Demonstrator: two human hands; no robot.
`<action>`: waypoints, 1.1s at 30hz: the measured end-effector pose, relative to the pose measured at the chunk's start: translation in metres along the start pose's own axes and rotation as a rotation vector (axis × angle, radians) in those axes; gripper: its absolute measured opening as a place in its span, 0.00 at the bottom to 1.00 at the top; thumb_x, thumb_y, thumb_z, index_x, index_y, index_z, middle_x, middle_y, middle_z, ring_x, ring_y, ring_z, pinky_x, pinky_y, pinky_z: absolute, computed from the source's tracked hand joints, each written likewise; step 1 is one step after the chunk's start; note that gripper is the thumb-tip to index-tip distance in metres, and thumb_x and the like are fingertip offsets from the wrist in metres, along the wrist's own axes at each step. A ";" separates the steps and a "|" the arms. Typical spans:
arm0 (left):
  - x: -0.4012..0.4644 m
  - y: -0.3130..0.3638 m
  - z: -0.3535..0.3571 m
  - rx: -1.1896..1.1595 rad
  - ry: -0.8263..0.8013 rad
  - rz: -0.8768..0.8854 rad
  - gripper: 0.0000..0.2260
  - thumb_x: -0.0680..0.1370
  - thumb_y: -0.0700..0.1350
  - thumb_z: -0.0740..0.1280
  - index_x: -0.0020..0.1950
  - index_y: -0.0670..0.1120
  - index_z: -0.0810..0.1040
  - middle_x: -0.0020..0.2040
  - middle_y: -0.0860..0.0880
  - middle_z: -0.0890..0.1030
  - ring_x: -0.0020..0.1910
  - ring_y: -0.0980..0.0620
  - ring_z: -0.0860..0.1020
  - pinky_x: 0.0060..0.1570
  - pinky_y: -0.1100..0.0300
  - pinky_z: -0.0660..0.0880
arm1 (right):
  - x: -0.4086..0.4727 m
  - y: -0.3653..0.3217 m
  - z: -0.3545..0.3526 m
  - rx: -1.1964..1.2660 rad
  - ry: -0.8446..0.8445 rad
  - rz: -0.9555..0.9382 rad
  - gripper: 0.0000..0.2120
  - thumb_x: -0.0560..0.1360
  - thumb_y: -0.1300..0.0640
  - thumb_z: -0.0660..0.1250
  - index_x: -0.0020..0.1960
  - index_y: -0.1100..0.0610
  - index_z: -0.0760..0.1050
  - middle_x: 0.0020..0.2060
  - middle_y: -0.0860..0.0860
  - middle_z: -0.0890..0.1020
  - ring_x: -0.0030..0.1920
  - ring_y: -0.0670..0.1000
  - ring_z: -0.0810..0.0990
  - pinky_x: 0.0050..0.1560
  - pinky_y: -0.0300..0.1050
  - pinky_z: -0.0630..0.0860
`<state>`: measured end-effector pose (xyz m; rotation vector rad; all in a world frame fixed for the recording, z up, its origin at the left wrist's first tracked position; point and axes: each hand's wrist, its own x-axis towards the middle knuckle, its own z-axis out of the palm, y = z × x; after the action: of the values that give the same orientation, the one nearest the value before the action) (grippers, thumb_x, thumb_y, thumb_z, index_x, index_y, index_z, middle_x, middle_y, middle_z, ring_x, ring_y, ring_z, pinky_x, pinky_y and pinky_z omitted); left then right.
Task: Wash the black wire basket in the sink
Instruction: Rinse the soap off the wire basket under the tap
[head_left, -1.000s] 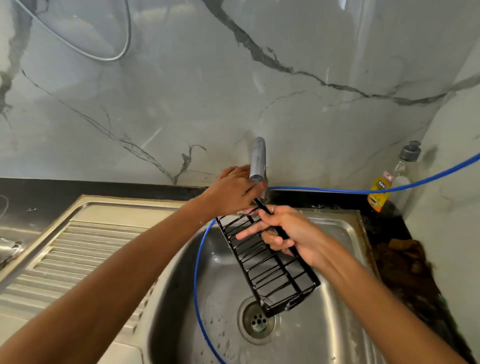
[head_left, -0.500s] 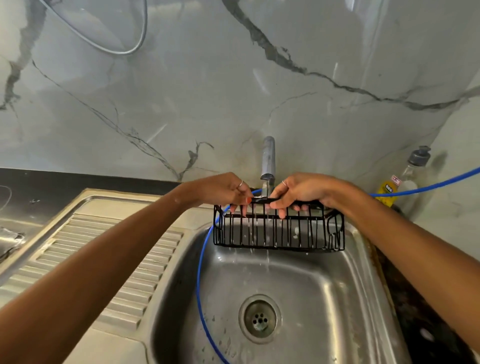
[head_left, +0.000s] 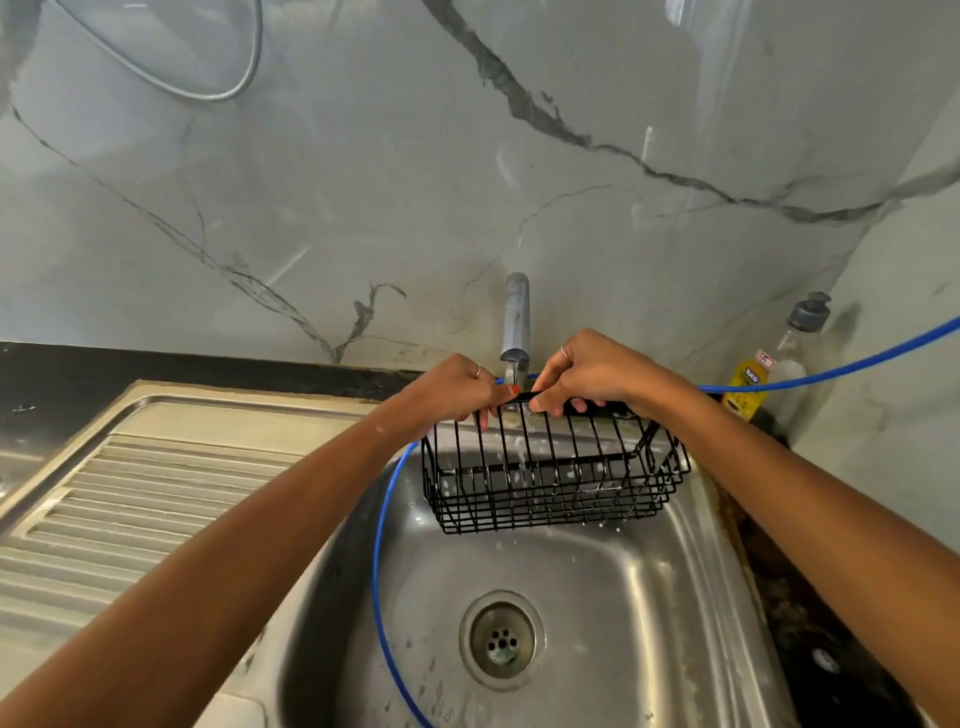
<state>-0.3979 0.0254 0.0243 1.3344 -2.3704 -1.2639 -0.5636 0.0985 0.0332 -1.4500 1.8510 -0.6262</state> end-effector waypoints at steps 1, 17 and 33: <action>0.001 0.001 0.002 0.007 0.016 -0.005 0.19 0.79 0.52 0.68 0.34 0.41 0.77 0.28 0.49 0.75 0.29 0.54 0.67 0.32 0.62 0.64 | -0.001 0.000 -0.001 -0.009 0.006 -0.007 0.06 0.67 0.57 0.76 0.41 0.57 0.82 0.30 0.52 0.82 0.26 0.46 0.70 0.27 0.38 0.63; -0.035 -0.053 -0.008 -0.430 0.284 -0.329 0.17 0.80 0.51 0.66 0.34 0.44 0.72 0.21 0.52 0.69 0.15 0.59 0.60 0.15 0.70 0.53 | -0.033 0.033 -0.005 -0.349 0.574 -0.155 0.23 0.79 0.42 0.55 0.60 0.57 0.76 0.58 0.56 0.79 0.57 0.55 0.77 0.59 0.53 0.73; -0.083 -0.084 0.052 -1.007 0.357 -0.565 0.17 0.84 0.47 0.57 0.35 0.47 0.68 0.21 0.54 0.67 0.14 0.60 0.59 0.17 0.66 0.56 | -0.044 0.053 0.100 1.157 0.313 0.290 0.28 0.75 0.44 0.66 0.71 0.49 0.63 0.62 0.55 0.73 0.58 0.56 0.75 0.46 0.55 0.81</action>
<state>-0.3205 0.0983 -0.0480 1.6321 -0.8534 -1.7705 -0.5150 0.1585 -0.0599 -0.3249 1.3893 -1.4876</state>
